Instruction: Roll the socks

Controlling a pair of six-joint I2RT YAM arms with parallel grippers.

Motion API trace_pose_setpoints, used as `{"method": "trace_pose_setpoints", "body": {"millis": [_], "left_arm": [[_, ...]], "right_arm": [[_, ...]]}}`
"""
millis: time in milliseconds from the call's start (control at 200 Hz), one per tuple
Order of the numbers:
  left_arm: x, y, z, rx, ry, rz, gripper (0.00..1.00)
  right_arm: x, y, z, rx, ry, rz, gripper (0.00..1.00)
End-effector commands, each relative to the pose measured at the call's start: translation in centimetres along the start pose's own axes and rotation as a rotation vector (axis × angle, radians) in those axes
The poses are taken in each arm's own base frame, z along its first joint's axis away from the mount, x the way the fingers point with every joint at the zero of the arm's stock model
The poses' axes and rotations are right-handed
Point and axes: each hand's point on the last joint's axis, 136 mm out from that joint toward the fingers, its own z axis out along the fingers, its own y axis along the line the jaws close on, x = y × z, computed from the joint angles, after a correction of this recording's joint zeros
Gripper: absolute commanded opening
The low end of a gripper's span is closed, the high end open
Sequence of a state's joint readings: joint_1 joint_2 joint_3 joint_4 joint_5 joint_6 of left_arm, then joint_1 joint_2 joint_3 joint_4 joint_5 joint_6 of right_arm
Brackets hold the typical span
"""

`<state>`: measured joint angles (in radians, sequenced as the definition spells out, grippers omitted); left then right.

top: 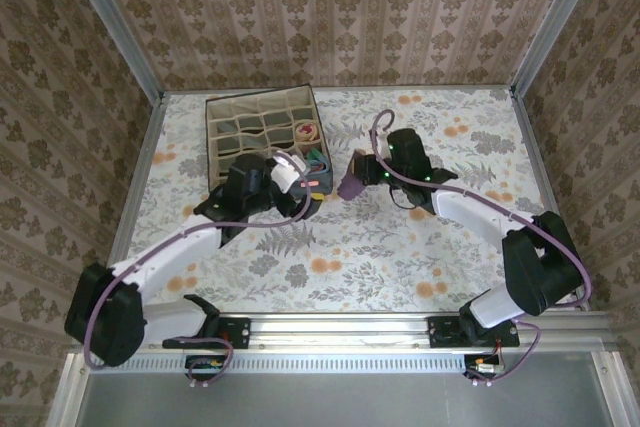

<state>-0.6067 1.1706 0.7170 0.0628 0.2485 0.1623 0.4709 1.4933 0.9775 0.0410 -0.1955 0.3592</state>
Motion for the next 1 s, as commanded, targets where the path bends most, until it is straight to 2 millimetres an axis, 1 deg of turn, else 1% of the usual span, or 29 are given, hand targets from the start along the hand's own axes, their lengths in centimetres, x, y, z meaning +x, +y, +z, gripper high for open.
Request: {"method": "trace_pose_setpoints", "body": {"millis": [0, 50, 130, 170, 180, 195, 215, 315, 335, 400, 440, 480, 540, 575, 650, 720, 815, 920, 995], "left_arm": [[1.9, 4.9, -2.3, -0.28, 0.078, -0.084, 1.0], [2.2, 6.5, -3.2, -0.332, 0.099, -0.177, 1.0], [2.5, 7.8, -4.2, -0.344, 0.142, -0.268, 1.0], [2.6, 7.9, -4.4, -0.34, 0.161, -0.286, 1.0], [2.8, 8.5, -4.7, -0.357, 0.166, -0.299, 1.0], [2.9, 8.9, -4.8, -0.368, 0.169, -0.306, 1.0], [2.9, 9.2, -5.0, -0.379, 0.174, -0.315, 1.0], [3.2, 10.3, -5.7, -0.421, 0.17, -0.355, 1.0], [3.3, 10.6, -5.9, -0.428, 0.164, -0.367, 1.0], [3.6, 11.3, -6.4, -0.45, 0.15, -0.418, 1.0], [3.9, 11.9, -6.7, -0.461, 0.143, -0.469, 1.0], [4.2, 12.1, -6.8, -0.432, 0.14, -0.514, 1.0], [4.4, 12.0, -6.7, -0.362, 0.145, -0.56, 1.0], [4.6, 12.0, -6.7, -0.341, 0.149, -0.579, 0.98], [5.0, 11.9, -6.3, -0.302, 0.146, -0.606, 0.9], [5.6, 11.9, -5.9, -0.29, 0.154, -0.622, 0.81], [6.5, 12.0, -5.4, -0.282, 0.187, -0.655, 0.71], [8.0, 12.2, -4.6, -0.275, 0.242, -0.697, 0.63], [8.8, 12.0, -4.0, -0.255, 0.273, -0.718, 0.58]], "right_arm": [[-3.6, 2.7, -0.3, -0.01, -0.045, -0.214, 0.0], [-4.9, 3.8, 0.3, -0.013, -0.061, -0.256, 0.0], [-6.7, 5.2, 1.6, -0.029, -0.08, -0.302, 0.0], [-7.5, 6.0, 2.3, -0.04, -0.089, -0.321, 0.0], [-7.6, 6.2, 2.5, -0.043, -0.09, -0.327, 0.0], [-7.9, 6.5, 2.9, -0.049, -0.092, -0.335, 0.0], [-7.8, 6.7, 3.4, -0.055, -0.086, -0.344, 0.0], [-9.0, 9.1, 5.5, -0.094, -0.096, -0.403, 0.0], [-8.9, 9.5, 6.1, -0.099, -0.089, -0.415, 0.0], [-9.4, 10.8, 7.4, -0.114, -0.09, -0.455, 0.0], [-9.2, 11.3, 8.5, -0.117, -0.081, -0.478, 0.0], [-9.3, 11.9, 9.2, -0.12, -0.078, -0.499, 0.0], [-9.2, 12.5, 10.4, -0.126, -0.072, -0.532, 0.0], [-9.1, 12.8, 11.0, -0.128, -0.068, -0.552, 0.0], [-8.3, 13.0, 12.4, -0.126, -0.048, -0.589, 0.0], [-7.7, 13.2, 13.4, -0.125, -0.036, -0.62, 0.0], [-6.8, 12.9, 14.8, -0.117, -0.011, -0.646, 0.0], [-5.8, 12.3, 16.2, -0.097, 0.022, -0.673, 0.0], [-5.5, 12.0, 16.8, -0.086, 0.028, -0.689, 0.0]]}}
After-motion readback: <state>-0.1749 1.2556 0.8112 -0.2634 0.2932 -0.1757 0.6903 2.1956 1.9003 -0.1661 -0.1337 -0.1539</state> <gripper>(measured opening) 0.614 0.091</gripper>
